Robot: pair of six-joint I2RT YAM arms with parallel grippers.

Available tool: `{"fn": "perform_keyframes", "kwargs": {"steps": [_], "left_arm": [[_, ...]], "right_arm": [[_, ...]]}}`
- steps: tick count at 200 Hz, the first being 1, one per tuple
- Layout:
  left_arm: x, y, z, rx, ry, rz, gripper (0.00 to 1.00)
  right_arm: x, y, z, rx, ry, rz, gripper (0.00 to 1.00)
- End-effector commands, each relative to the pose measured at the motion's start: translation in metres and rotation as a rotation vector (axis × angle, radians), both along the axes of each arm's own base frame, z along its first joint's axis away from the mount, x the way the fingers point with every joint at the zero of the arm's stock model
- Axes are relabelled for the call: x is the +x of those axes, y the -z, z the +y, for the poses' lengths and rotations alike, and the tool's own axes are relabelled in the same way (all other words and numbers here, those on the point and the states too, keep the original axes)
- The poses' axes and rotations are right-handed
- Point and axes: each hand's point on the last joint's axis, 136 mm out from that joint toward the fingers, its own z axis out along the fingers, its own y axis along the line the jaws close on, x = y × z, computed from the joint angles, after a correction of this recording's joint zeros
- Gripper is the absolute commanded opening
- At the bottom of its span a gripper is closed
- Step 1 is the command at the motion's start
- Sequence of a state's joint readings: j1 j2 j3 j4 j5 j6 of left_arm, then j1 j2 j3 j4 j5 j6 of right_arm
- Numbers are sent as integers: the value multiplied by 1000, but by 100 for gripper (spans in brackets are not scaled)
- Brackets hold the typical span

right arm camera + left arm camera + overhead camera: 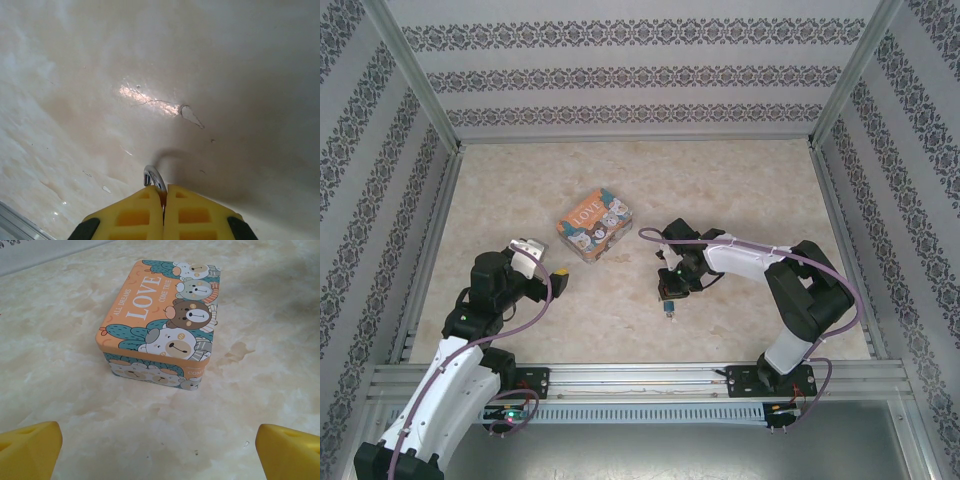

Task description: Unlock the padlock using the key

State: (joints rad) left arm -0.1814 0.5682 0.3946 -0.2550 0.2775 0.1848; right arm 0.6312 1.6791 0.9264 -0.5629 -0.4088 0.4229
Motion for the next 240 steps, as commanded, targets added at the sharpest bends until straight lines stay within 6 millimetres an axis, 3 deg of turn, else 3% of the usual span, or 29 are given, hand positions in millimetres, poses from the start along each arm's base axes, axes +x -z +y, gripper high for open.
{"fn": "perform_keyframes", "kwargs": {"steps": [1, 58, 146, 199, 240], "left_arm": [[3, -2, 3, 25, -3, -30, 99], [3, -2, 3, 27, -2, -31, 99], [3, -2, 2, 27, 4, -31, 99], [3, -2, 3, 28, 1, -31, 99], [4, -4, 5, 37, -9, -43, 99]], "right_arm": [[-4, 9, -4, -23, 9, 18, 1], [-4, 9, -7, -35, 17, 8, 13], [1, -3, -10, -32, 37, -38, 22], [8, -22, -15, -17, 57, -106, 30], [24, -44, -23, 4, 82, -228, 46]]}}
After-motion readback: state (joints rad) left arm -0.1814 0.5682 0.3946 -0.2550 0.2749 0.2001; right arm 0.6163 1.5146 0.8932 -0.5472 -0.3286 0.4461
